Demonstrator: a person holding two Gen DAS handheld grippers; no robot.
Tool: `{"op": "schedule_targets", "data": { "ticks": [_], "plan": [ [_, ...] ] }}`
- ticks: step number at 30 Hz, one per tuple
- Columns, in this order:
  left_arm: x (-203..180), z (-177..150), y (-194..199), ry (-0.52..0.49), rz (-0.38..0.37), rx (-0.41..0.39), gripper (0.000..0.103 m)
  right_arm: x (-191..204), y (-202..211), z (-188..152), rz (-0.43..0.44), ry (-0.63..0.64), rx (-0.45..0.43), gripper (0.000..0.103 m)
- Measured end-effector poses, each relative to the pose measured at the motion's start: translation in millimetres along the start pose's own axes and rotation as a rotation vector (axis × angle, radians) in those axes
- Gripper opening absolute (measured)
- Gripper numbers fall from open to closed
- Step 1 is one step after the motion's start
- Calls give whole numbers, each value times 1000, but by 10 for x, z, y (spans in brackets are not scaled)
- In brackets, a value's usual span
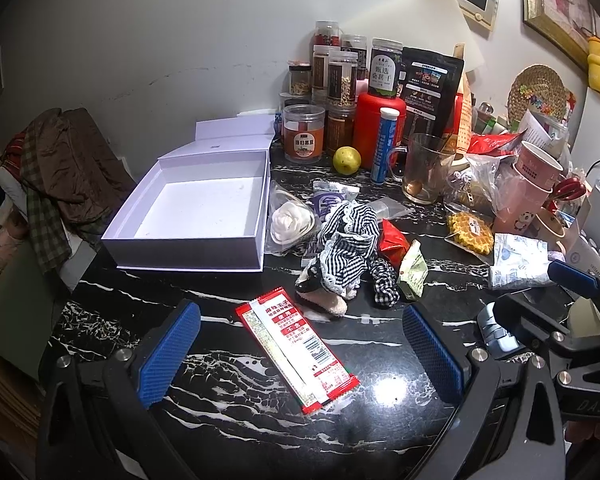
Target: Organize soft objects
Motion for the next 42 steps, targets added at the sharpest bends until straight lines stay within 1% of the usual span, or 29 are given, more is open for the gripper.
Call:
{"op": "schedule_targets", "data": {
  "ticks": [14,21,30,42],
  "plan": [
    [10,7,98,4,-20,-21,103,32,77,-23,10,14,-18,103],
    [13,-80,103,12,-22,-13,103,34,90,-95,12,25,-14,103],
    [90,-288,18,50,-17,33,103,19,37,-290,17,26,13,103],
    [93,-566,-314,91,-8,129,103,-41,-151,-525,46,18,66,103]
  ]
}}
Point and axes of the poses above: each gripper's, at about its wrist camera, not at the fingertips, and y roughly against the way its jaws point, x to its left, z to its top, the point moved 5 cm from there along -y, roughly the way its jaws point, and after that the axes turned 7 degrees about y, right-handed, at the moved point
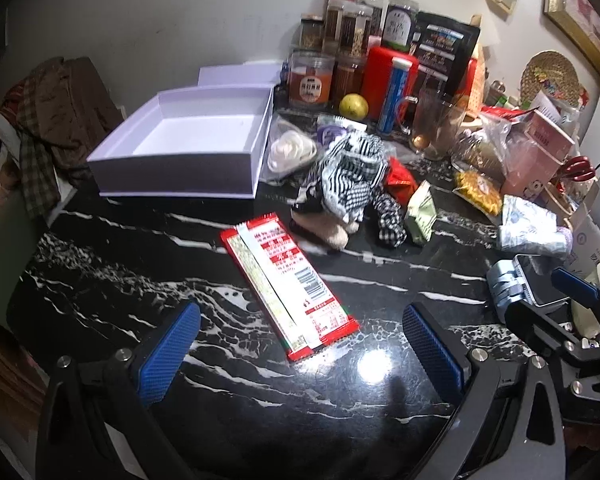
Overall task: Organize soft objects
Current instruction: 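Lower the left gripper onto the red-and-white snack packet and close it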
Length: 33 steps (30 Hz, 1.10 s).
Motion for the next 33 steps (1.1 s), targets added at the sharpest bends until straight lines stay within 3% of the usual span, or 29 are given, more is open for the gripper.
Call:
{"op": "schedule_targets", "data": {
  "ticks": [15,19,21,24,33],
  "plan": [
    [52,11,-651,35,90,120,101,-119,-408,69,50,20,52,103],
    [42,-5,-786,32,101,155,88,-133,-489,124,58,16,59,103],
    [37,9,-782,9,116,130,72,-139,-516,135,62,12,63,103],
    [43,29,-773,-3,87,112,63,-132,-556,142,67,6,71,102],
    [166,30,-706,-41,20,85,56,-27,-626,204,84,14,76,101]
  ]
}}
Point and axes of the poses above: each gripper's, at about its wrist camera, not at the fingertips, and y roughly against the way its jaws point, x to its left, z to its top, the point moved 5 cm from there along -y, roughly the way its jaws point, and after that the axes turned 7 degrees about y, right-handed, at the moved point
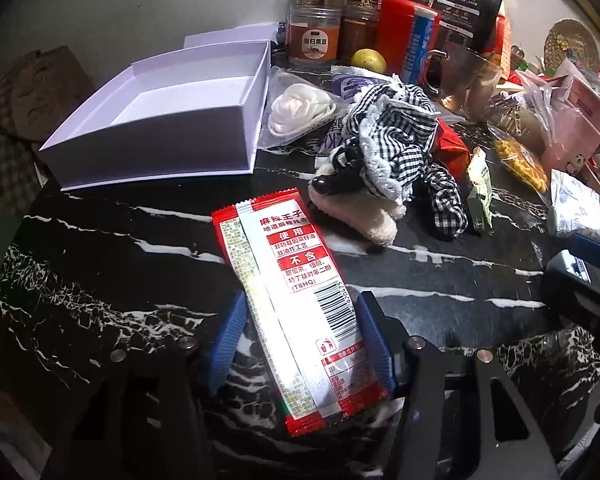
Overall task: Organize soft objects
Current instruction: 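Lower the left gripper onto the red-and-white snack packet and close it, then grasp the green-and-white packet with the right gripper while the left gripper lifts the red packet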
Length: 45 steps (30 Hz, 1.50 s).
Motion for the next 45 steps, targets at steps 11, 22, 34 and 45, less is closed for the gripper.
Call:
{"op": "schedule_targets", "data": {
  "ticks": [11,22,34,45],
  "plan": [
    [83,-3,0,-3,-7,17,54,111,-70,54,7,17,3,100],
    [45,70,-104,-27,27,-10,54,28,-162,123,-12,9,8,99],
    [155,278,77,36,-46,-59,48,-165,-378,302,-7,-66,14,88],
    [173,527,184,46,-70,-89,48,-319,-606,514,-40,-160,13,72]
  ]
}}
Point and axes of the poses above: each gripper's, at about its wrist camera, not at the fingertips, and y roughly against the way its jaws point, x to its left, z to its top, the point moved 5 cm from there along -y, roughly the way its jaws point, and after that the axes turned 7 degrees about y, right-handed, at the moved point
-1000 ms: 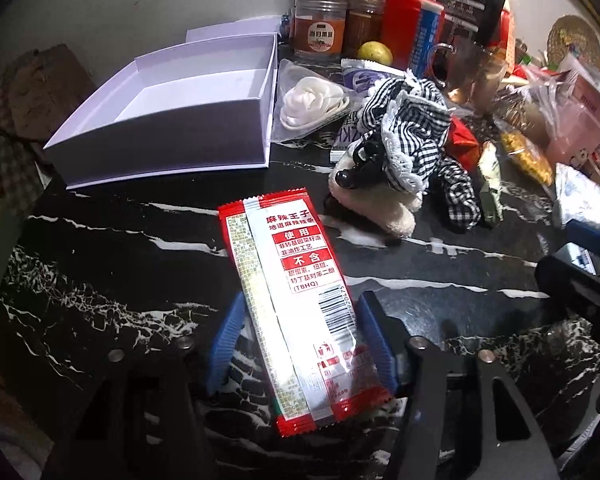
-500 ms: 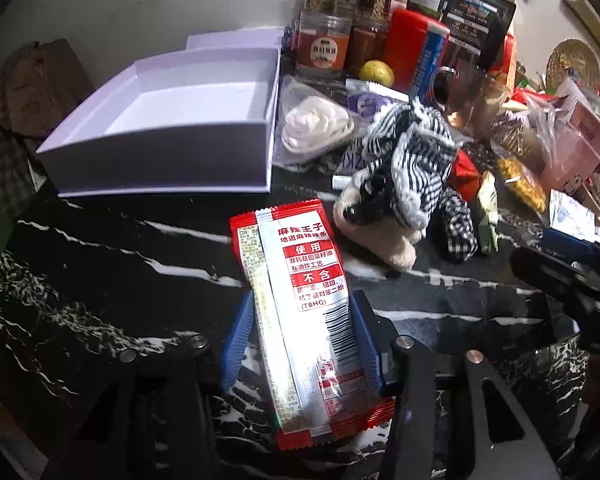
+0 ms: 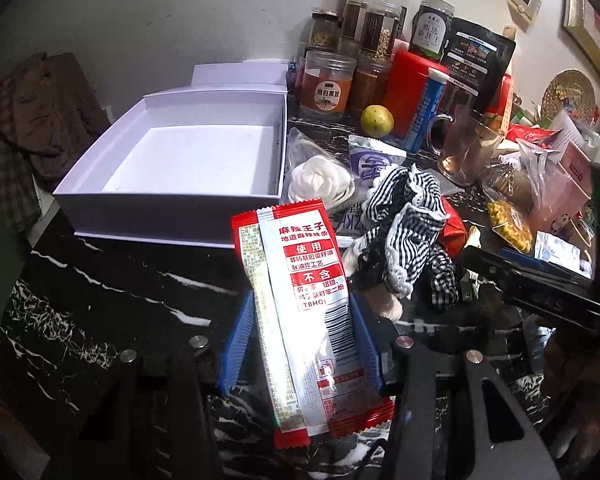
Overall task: Organize soft objects
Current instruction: 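Grasp the green-and-white packet with the right gripper while the left gripper lifts the red packet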
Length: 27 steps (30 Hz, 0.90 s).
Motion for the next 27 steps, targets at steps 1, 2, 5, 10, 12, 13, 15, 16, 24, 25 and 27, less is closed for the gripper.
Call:
{"op": "schedule_targets", "data": {
  "ticks": [1,2,5,10,12,13,15,16,24,25,27],
  "plan": [
    [-4,5,-11,-1,-3,3,48,-16,-28,3,-2,-8,4,71],
    [-6,11,-25,-2,-7,6,48,-32,-64,1,-6,-17,14,68],
    [-16,23,-56,-1,-11,13,48,-48,-129,-29,-16,-20,38,65],
    [-17,16,-86,0,-15,21,48,-99,-173,-120,-46,-41,66,64],
    [-21,8,-87,-2,-17,24,48,-120,-159,-160,-66,-39,68,64],
    [-25,3,-85,-4,-18,24,48,-123,-147,-187,-87,-27,69,64],
    [-30,-7,-83,-6,-20,25,48,-112,-125,-244,-123,6,69,64],
    [-34,-13,-82,-6,-22,27,48,-106,-117,-266,-135,17,66,64],
    [-31,-63,-21,1,-29,22,48,-69,-70,-345,-167,54,41,45],
    [-27,-66,-14,1,-29,21,48,-67,-63,-353,-166,61,31,44],
    [-22,-77,5,2,-26,18,48,-69,-50,-358,-159,56,27,40]
  ]
}}
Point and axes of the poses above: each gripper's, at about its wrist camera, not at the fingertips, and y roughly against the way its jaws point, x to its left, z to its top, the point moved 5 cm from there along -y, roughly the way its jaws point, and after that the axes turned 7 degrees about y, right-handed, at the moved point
